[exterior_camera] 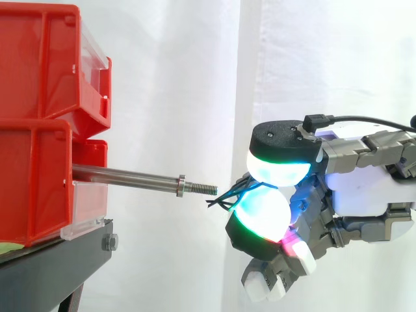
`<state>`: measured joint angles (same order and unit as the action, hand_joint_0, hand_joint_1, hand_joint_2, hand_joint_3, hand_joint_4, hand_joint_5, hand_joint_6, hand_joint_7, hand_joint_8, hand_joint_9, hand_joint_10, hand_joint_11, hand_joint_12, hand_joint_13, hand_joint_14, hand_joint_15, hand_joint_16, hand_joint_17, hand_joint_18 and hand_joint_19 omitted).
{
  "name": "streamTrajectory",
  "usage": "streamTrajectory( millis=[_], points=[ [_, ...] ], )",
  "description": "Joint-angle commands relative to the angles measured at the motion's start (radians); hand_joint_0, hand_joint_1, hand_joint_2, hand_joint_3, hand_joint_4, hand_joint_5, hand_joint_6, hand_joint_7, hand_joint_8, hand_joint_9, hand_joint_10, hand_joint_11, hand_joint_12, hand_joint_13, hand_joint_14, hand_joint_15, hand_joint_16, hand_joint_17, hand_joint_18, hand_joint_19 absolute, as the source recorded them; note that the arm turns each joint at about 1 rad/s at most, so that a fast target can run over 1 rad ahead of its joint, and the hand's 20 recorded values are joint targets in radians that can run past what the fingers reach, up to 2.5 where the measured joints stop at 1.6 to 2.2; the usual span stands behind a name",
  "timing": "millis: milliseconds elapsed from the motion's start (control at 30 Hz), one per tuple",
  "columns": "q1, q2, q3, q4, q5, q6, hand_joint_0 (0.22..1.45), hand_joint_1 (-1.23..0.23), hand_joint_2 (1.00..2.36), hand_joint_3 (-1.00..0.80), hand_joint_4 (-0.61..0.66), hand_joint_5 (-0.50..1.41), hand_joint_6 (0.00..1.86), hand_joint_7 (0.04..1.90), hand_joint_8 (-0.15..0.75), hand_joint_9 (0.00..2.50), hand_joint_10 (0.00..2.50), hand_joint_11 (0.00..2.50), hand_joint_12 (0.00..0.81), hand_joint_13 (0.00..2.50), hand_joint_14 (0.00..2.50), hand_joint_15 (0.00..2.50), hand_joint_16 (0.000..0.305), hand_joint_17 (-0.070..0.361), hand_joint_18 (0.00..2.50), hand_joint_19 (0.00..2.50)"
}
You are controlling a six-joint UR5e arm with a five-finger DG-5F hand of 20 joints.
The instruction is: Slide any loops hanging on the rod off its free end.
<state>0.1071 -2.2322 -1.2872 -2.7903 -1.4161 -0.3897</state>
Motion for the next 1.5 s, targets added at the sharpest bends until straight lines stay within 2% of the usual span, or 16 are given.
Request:
streamTrajectory(
  millis=[0,100,133,200,267,533,600,667,800,867,967,1067,1167,1233,1267,1467],
  points=[
    [0.0,-0.001,0.0,0.002,0.006,0.0,0.55,-0.48,1.18,-0.05,0.16,-0.12,0.84,1.04,0.435,1.1,0.01,0.66,0.424,0.75,0.01,0.29,0.058,0.13,0.56,0.4],
    [0.002,0.0,0.0,0.003,0.009,0.0,0.51,-0.58,1.38,-0.02,0.22,-0.16,0.86,1.0,0.429,1.07,0.01,0.67,0.433,0.76,0.01,0.29,0.059,0.132,0.58,0.38],
    [0.002,0.0,0.0,0.005,0.009,0.0,0.52,-0.62,1.37,-0.03,0.25,-0.17,0.87,0.96,0.428,1.06,0.01,0.69,0.431,0.76,0.01,0.3,0.059,0.132,0.59,0.37],
    [0.002,0.0,0.0,0.009,0.009,-0.002,0.57,-0.68,1.15,-0.01,0.24,-0.17,0.88,0.94,0.421,1.04,0.01,0.7,0.423,0.75,0.01,0.3,0.057,0.127,0.58,0.37],
    [0.002,-0.001,0.0,0.026,0.009,-0.002,0.62,-0.75,1.01,-0.04,0.22,-0.19,0.89,0.95,0.394,1.02,0.01,0.72,0.396,0.73,0.01,0.31,0.051,0.114,0.56,0.38],
    [0.002,-0.003,-0.006,0.087,0.02,-0.002,0.65,-0.8,1.01,-0.29,0.17,-0.2,0.9,0.95,0.343,0.97,0.02,0.74,0.357,0.72,0.01,0.33,0.042,0.094,0.54,0.4],
    [0.002,-0.003,-0.02,0.135,0.029,-0.002,0.64,-0.78,1.01,-0.35,0.16,-0.19,0.9,0.97,0.346,0.99,0.01,0.75,0.353,0.72,0.01,0.32,0.042,0.094,0.54,0.41],
    [0.003,-0.003,-0.037,0.198,0.042,-0.002,0.63,-0.69,1.01,-0.44,0.15,-0.17,0.9,1.03,0.343,1.01,0.02,0.74,0.348,0.73,0.01,0.32,0.041,0.093,0.54,0.41],
    [0.008,-0.001,-0.063,0.265,0.06,-0.002,0.61,-0.58,1.0,-0.45,0.15,-0.17,0.9,1.08,0.351,1.03,0.02,0.74,0.343,0.73,0.01,0.34,0.04,0.091,0.52,0.43],
    [0.009,-0.003,-0.063,0.272,0.062,-0.002,0.6,-0.47,1.0,-0.46,0.15,-0.15,0.89,1.09,0.346,1.02,0.02,0.73,0.341,0.72,0.01,0.33,0.04,0.091,0.5,0.44],
    [0.009,-0.003,-0.063,0.272,0.062,-0.002,0.61,-0.41,1.01,-0.43,0.15,-0.14,0.88,1.1,0.352,1.03,0.02,0.73,0.334,0.7,0.01,0.33,0.04,0.089,0.48,0.45],
    [0.009,-0.001,-0.063,0.276,0.062,-0.002,0.61,-0.43,1.01,-0.33,0.15,-0.13,0.88,1.08,0.358,1.04,0.02,0.73,0.333,0.7,0.01,0.32,0.039,0.087,0.46,0.44],
    [0.009,-0.003,-0.063,0.276,0.062,-0.002,0.59,-0.52,1.02,-0.17,0.14,-0.14,0.87,1.08,0.364,1.04,0.02,0.73,0.325,0.69,0.01,0.32,0.038,0.085,0.47,0.43],
    [0.009,-0.003,-0.063,0.276,0.062,-0.002,0.58,-0.57,1.02,-0.11,0.15,-0.14,0.88,1.07,0.378,1.04,0.02,0.74,0.345,0.7,0.01,0.31,0.041,0.093,0.5,0.41],
    [0.009,-0.003,-0.063,0.276,0.062,-0.002,0.58,-0.65,1.02,-0.04,0.17,-0.16,0.89,1.01,0.39,1.03,0.02,0.73,0.366,0.72,0.01,0.3,0.045,0.102,0.53,0.38],
    [0.009,-0.003,-0.063,0.273,0.062,-0.002,0.62,-0.74,1.02,-0.07,0.08,-0.19,0.91,0.98,0.365,0.99,0.01,0.74,0.347,0.69,0.01,0.3,0.042,0.094,0.5,0.39]
  ],
)
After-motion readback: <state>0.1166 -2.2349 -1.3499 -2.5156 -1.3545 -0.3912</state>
